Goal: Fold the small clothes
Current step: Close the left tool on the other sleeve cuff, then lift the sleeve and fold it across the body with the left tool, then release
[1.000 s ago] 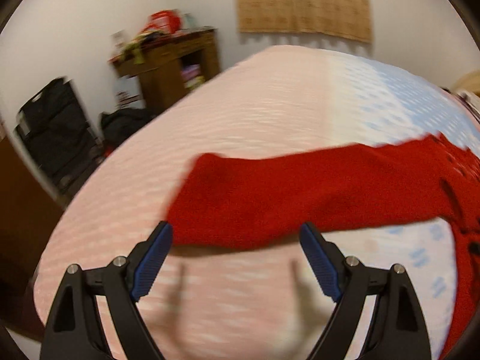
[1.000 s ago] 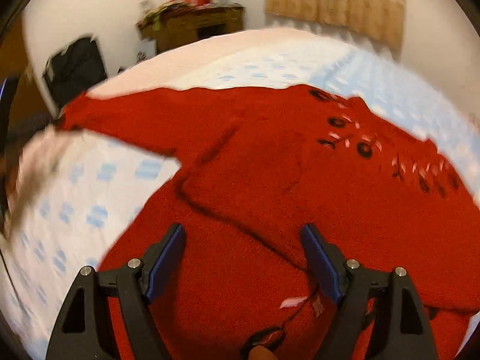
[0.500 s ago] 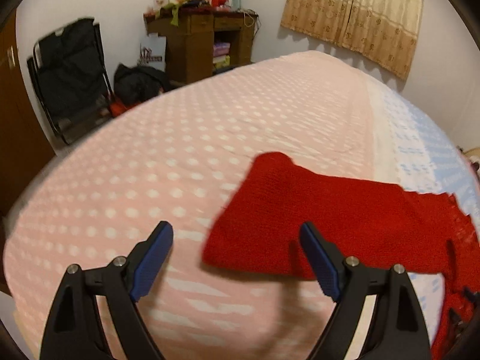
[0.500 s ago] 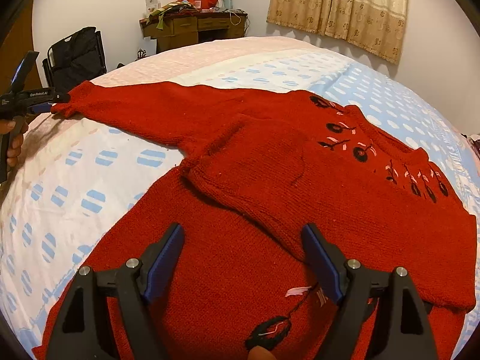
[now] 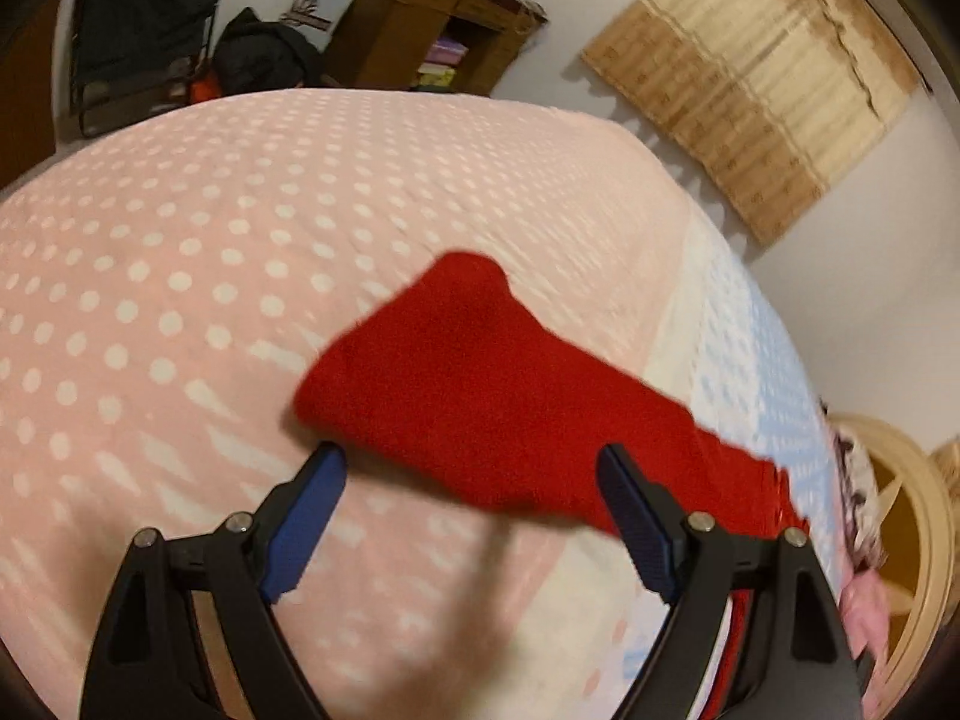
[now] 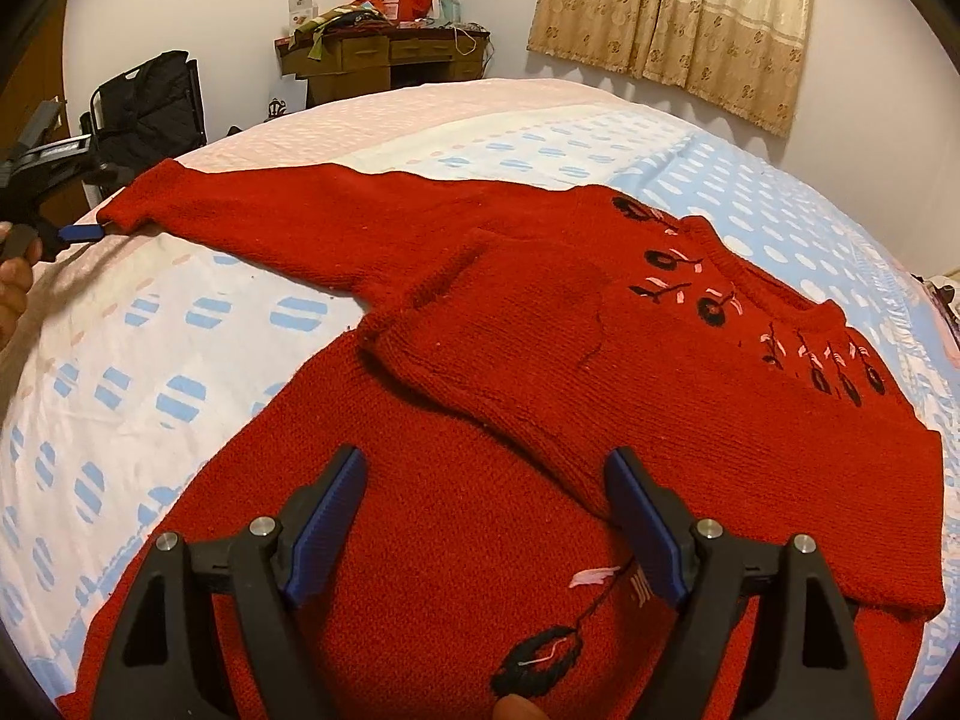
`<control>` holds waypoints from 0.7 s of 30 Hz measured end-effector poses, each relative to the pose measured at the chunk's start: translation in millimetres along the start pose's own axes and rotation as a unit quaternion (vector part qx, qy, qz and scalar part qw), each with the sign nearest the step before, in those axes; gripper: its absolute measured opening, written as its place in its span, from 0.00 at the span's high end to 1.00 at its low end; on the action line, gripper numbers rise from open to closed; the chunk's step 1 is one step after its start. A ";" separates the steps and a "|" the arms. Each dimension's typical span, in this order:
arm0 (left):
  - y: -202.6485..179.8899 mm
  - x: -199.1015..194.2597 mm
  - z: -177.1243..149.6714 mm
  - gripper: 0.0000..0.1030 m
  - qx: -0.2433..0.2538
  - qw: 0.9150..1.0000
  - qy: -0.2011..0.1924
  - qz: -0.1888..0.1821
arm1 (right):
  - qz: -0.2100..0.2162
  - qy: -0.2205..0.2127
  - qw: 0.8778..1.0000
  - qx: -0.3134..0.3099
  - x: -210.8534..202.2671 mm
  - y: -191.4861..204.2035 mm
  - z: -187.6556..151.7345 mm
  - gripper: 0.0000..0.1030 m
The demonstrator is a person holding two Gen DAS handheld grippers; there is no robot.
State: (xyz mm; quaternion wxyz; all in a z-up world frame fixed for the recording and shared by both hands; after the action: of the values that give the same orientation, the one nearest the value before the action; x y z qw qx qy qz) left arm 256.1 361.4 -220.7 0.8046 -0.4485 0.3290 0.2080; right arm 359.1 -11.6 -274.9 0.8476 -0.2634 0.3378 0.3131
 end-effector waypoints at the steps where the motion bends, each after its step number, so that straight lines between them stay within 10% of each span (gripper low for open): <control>1: 1.4 -0.6 0.8 0.16 -0.008 1.000 -0.003 -0.002 | -0.002 -0.001 1.000 0.000 -0.9 0.2 -0.6 0.20; 5: 1.9 -4.4 4.9 0.24 -0.013 1.000 -0.018 -0.007 | -0.002 -0.002 1.000 0.001 -0.8 -0.4 -1.2 0.20; 9: 5.3 8.9 13.7 0.92 -0.013 1.000 0.000 -0.021 | -0.003 -0.002 1.000 0.001 -1.2 -0.6 -1.3 0.19; 21: -64.0 -12.0 16.4 0.94 0.073 0.994 -0.052 -0.054 | 0.023 -0.018 0.999 0.036 -15.3 -11.9 -1.2 0.19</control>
State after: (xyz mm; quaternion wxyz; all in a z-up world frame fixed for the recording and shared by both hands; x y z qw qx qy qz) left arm 293.7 342.3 -168.4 0.8614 -0.3937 0.2765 0.1631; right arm 358.3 -25.7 -261.5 0.8553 -0.2192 0.3394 0.3243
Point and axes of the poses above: each gripper's, at about its wrist camera, not at the fingertips, and x roughly the way its jaws point, y to its left, z to its top, the point moved 5 cm from there along x, roughly the way its jaws point, and after that the axes turned 9 degrees about -x, right-handed, at the moved point
